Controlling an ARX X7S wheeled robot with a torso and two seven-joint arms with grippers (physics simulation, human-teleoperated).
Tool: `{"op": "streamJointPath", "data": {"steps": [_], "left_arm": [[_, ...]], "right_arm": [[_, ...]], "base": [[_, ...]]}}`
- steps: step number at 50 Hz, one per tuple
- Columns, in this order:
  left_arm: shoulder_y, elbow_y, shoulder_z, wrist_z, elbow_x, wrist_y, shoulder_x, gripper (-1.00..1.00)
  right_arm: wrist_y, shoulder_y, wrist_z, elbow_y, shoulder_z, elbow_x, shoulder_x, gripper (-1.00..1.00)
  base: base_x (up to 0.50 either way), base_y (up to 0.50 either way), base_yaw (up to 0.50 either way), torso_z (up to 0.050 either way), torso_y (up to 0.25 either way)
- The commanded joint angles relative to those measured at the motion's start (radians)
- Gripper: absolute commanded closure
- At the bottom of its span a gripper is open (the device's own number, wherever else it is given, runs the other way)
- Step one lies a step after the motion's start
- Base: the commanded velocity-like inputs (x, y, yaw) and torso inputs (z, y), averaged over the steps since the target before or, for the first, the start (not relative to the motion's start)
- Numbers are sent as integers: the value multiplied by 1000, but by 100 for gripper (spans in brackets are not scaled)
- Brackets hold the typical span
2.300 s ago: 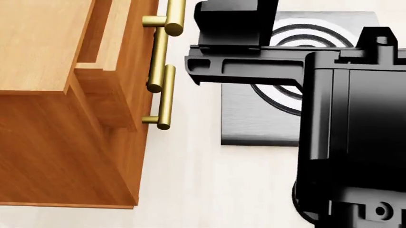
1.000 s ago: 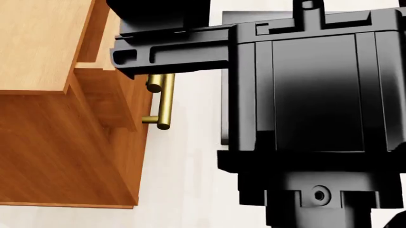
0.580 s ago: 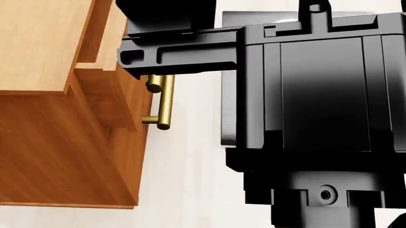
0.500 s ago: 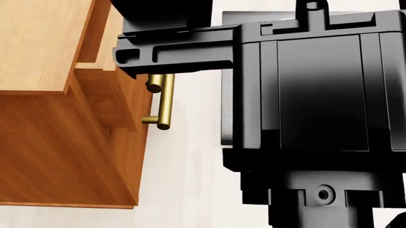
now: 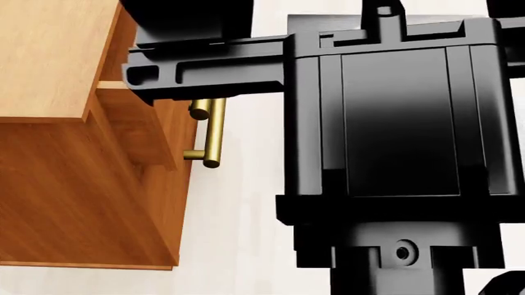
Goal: Pick the akita bowl on the wooden cabinet and place it on the plate.
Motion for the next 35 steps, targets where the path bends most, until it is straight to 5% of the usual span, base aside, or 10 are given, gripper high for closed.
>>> {"op": "streamJointPath", "data": {"steps": [1,35], "left_arm": [[11,24,-31,8,-10,24,-19,100],[60,97,-41,27,-68,38,-54,100]], "right_arm": [[3,-46,0,-1,26,-13,7,-100],[108,-173,0,0,179,-16,-5,-100]], "base": [[0,0,0,0,0],[0,0,0,0,0]]}}
